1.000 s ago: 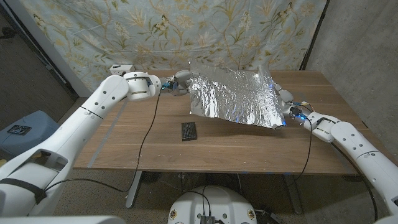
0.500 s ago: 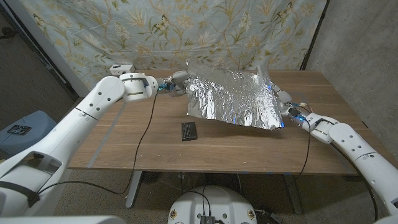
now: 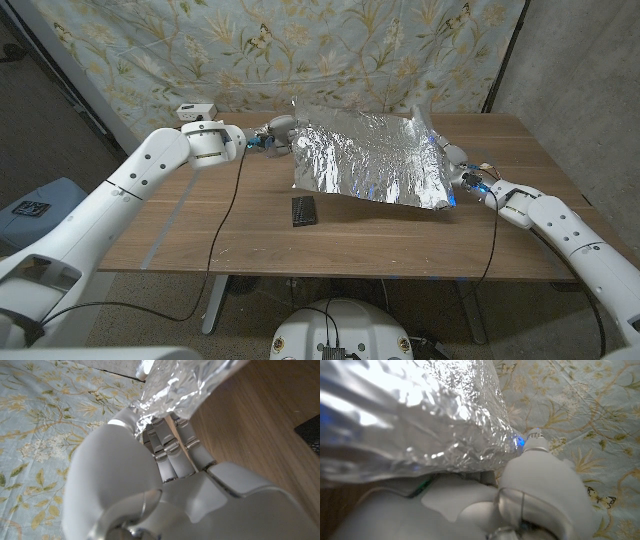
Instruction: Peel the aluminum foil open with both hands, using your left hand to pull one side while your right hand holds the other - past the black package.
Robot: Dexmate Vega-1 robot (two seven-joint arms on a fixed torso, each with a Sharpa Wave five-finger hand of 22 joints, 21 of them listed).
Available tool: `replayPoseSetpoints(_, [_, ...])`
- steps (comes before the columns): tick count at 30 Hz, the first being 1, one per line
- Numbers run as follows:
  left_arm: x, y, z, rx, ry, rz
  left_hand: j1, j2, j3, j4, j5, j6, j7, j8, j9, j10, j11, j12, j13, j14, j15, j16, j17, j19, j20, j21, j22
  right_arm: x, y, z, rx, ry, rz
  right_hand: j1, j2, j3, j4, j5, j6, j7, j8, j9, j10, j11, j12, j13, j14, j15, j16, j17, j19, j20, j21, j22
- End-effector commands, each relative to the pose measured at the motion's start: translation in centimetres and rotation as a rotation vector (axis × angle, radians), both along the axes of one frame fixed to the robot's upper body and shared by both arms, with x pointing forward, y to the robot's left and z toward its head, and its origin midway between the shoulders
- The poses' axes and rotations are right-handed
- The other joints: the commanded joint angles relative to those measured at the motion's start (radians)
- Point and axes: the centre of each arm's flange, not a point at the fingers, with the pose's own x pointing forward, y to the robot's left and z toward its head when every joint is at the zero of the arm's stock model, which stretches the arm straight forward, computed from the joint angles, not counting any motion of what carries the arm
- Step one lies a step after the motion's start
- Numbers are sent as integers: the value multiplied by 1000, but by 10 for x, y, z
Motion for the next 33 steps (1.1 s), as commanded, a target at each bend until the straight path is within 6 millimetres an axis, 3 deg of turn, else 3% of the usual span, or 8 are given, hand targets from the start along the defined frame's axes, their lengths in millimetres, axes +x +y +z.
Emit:
replayPoseSetpoints(1, [-9,9,-5,-22,-3,19,2,10,-3,-3,-4,64,63,1,5,0,-12,9,2,8,1,-4,3,-2,-8,10,3,-4,-3,7,-20,-13,-7,6,10,-8,-2,9,4,-1,6,3,8,-2,-5,2,-2,5,1,0,6,3,-6,3])
replayPoseSetpoints(33, [-27,40,-30,-106,11,82,3,12,-5,-3,-5,63,59,0,7,-2,-12,12,-1,10,1,-8,13,-3,-9,15,2,-5,5,9,-77,32,3,-1,19,-19,2,7,0,4,4,1,4,5,-10,8,-1,13,0,-5,17,7,-20,4])
